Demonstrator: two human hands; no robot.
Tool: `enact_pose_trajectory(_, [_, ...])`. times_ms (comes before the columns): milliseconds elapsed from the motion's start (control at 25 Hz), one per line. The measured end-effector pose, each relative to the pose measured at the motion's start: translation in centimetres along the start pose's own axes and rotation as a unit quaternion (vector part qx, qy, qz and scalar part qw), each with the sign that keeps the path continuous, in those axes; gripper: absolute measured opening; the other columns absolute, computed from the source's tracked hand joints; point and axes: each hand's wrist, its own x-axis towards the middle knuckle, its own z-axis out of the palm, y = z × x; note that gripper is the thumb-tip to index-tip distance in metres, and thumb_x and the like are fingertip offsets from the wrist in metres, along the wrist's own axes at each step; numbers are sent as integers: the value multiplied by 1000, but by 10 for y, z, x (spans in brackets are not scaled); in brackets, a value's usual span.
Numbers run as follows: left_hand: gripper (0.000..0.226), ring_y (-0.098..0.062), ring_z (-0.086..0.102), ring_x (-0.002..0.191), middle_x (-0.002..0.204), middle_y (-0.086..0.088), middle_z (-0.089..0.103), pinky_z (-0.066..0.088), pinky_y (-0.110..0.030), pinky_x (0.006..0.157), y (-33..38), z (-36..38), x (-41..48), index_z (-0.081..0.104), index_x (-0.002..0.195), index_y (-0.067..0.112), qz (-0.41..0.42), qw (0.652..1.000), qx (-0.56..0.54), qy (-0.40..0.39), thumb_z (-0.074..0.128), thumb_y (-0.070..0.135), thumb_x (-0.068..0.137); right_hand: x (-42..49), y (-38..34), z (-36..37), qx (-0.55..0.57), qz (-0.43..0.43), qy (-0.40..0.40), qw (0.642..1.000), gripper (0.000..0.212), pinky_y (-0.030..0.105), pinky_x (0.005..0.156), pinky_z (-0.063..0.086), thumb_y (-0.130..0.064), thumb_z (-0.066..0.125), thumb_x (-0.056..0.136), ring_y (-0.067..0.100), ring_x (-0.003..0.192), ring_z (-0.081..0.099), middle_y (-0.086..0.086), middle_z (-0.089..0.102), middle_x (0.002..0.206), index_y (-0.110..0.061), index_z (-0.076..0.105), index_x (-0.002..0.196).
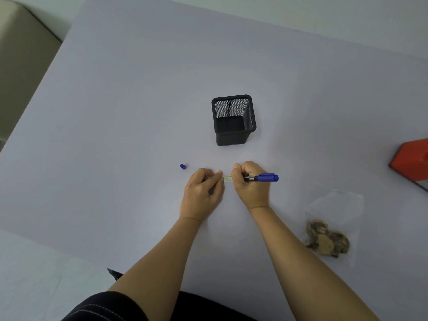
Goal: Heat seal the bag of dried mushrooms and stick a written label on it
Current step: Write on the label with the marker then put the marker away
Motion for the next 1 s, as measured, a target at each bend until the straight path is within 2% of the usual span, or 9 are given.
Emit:
enact_pose_trajectory(160, [17, -19, 56, 64, 80, -9, 59, 48, -23, 61, 0, -1, 1, 73, 93, 6, -2, 1000, -1, -7, 64, 15, 83, 1, 1, 0, -5, -1, 0, 1000, 43, 18, 49, 33, -23, 49, 85, 21, 54, 38, 16, 43, 49, 3, 40, 53])
enact_pose_trajectory(320, [14, -19, 56, 68, 80, -9, 59, 49, -26, 63, 0, -1, 1, 72, 91, 5, 7, 1000, 9, -6, 65, 13, 82, 0, 2, 1, -11, -8, 0, 1000, 41, 12, 49, 30, -22, 50, 86, 4, 51, 35, 14, 43, 48, 0, 39, 52])
enact_pose_trajectory(480, [12, -22, 56, 74, 82, -8, 63, 46, -33, 70, 1, -4, 2, 71, 87, 7, 27, 998, 55, 19, 63, 14, 82, 1, 2, 1, -20, -12, 3, 1000, 41, 12, 49, 29, -22, 50, 86, 2, 51, 35, 8, 40, 48, -3, 38, 52])
enact_pose_trajectory(600, [20, -22, 56, 84, 92, -9, 68, 46, -32, 78, 4, -10, -1, 69, 94, 6, 36, 997, 61, 21, 56, 18, 85, 0, 3, 1, -19, -21, 3, 1000, 40, 10, 49, 28, -22, 50, 86, 2, 50, 36, 0, 37, 50, -6, 37, 51])
enact_pose_trajectory(760, [33, -23, 56, 107, 115, -13, 66, 48, -35, 92, 1, -21, -14, 64, 113, 3, 40, 996, 74, -29, 49, 22, 91, 0, 4, 0, -14, -13, -1, 1000, 40, 9, 49, 28, -22, 50, 86, 3, 50, 36, -1, 37, 51, -6, 37, 51])
enact_pose_trajectory(840, [44, -25, 49, 126, 133, -13, 56, 41, -38, 105, -2, -26, -26, 55, 127, 5, 25, 987, 125, -96, 43, 30, 93, 0, 4, 0, -15, -16, 0, 1000, 41, 9, 49, 29, -23, 51, 87, 3, 50, 35, -1, 38, 51, -6, 38, 52])
enact_pose_trajectory(880, [50, -24, 40, 134, 142, -10, 47, 34, -40, 111, -2, -27, -30, 48, 135, 8, 13, 978, 156, -138, 36, 36, 95, -1, 4, 0, -20, -19, 2, 1000, 40, 10, 49, 29, -23, 51, 87, 2, 50, 35, -2, 38, 51, -8, 38, 52])
enact_pose_trajectory(1000, [61, -18, 13, 142, 152, 1, 17, 9, -42, 114, -3, -29, -36, 24, 146, 12, -6, 952, 212, -221, 22, 46, 95, 0, 3, 0, -22, -33, 0, 999, 37, 8, 49, 30, -22, 51, 87, 2, 50, 37, -2, 38, 51, -13, 37, 53])
